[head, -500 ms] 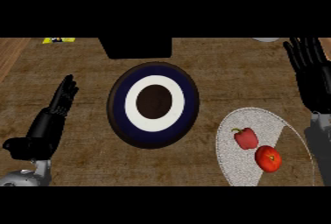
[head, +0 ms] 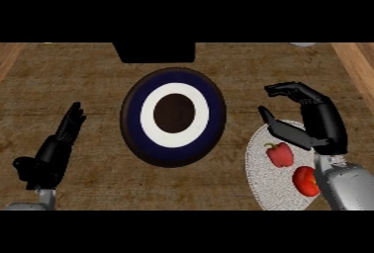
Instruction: Pick the bell pepper from the placemat and place it in the plate
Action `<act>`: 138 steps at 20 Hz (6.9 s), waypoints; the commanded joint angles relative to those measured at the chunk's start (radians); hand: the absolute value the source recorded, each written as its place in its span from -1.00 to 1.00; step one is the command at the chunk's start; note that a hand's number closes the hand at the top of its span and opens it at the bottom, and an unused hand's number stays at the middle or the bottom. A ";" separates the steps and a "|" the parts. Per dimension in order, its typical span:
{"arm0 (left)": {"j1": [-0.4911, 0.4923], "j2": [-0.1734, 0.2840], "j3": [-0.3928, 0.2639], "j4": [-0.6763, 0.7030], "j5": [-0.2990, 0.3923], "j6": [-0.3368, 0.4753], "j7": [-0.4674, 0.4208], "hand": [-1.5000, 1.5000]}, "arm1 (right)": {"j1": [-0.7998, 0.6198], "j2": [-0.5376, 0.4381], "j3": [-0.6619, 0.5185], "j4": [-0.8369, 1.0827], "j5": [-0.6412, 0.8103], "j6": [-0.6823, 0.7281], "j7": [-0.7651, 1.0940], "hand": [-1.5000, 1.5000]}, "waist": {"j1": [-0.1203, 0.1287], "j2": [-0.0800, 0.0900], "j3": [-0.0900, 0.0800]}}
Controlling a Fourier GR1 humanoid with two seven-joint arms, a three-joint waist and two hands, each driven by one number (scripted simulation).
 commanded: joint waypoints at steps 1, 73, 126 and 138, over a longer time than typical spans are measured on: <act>-0.013 -0.012 0.014 0.076 0.023 -0.031 -0.021 0.00 | 0.140 0.202 0.087 0.039 0.121 -0.188 -0.215 -1.00 | 0.006 0.011 0.006; -0.027 -0.152 0.145 0.094 -0.129 -0.172 -0.017 0.00 | 0.178 0.110 0.026 0.240 0.961 0.047 0.149 1.00 | 0.021 0.006 0.006; -0.068 -0.144 0.169 0.156 -0.144 -0.221 -0.059 0.00 | -0.084 0.321 0.484 -0.174 1.487 -0.194 1.208 1.00 | 0.071 0.019 0.005; -0.119 -0.159 0.171 0.202 -0.154 -0.205 -0.033 0.00 | -0.382 0.323 0.359 0.224 1.281 -0.506 1.321 -1.00 | 0.066 0.018 0.006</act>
